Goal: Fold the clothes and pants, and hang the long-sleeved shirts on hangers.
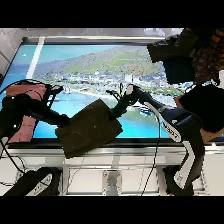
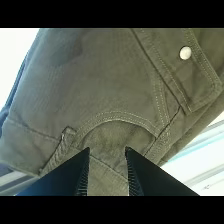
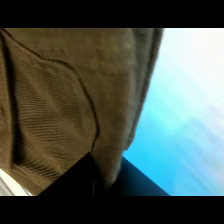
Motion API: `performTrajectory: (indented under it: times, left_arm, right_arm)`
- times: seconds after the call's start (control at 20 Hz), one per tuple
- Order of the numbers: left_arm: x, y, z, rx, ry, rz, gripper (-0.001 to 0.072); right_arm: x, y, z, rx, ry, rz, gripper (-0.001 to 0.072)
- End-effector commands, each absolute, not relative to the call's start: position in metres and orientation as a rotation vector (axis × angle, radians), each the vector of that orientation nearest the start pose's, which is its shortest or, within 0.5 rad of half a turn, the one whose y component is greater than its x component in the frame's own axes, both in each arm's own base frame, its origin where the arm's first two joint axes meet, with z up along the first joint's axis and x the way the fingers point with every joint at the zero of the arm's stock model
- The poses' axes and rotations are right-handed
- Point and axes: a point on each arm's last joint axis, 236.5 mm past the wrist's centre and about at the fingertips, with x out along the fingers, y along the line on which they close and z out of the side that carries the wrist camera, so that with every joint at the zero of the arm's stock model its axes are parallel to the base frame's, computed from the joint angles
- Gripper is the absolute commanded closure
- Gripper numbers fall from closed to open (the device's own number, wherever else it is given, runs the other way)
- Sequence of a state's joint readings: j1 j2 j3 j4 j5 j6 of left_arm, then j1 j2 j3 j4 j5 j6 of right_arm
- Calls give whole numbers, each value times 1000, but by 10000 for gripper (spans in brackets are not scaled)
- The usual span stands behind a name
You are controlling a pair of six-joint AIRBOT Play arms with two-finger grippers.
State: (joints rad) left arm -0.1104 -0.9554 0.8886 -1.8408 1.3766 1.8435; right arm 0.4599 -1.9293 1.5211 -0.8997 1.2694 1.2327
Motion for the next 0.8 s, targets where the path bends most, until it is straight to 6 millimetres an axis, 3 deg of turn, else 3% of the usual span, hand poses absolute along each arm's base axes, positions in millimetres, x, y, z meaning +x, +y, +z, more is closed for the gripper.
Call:
performTrajectory:
  times: [0.0,0.15,0.25,0.5,0.6,0.75]
  left_arm:
    - [256,-90,18,66,1374,-457,438]
    - [263,-90,19,64,1347,-451,438]
    - [269,-91,20,63,1318,-443,438]
    - [292,-91,26,59,1225,-419,438]
    - [299,-91,25,58,1204,-412,438]
    - [307,-91,9,50,1231,-403,438]
  right_arm:
    - [380,294,-89,57,1575,742,706]
    - [429,217,-57,-33,1530,491,707]
    - [436,155,-36,-47,1566,353,707]
    - [404,5,-2,34,1733,26,706]
    - [393,-39,11,72,1734,-90,706]
    - [365,-85,14,121,1763,-206,706]
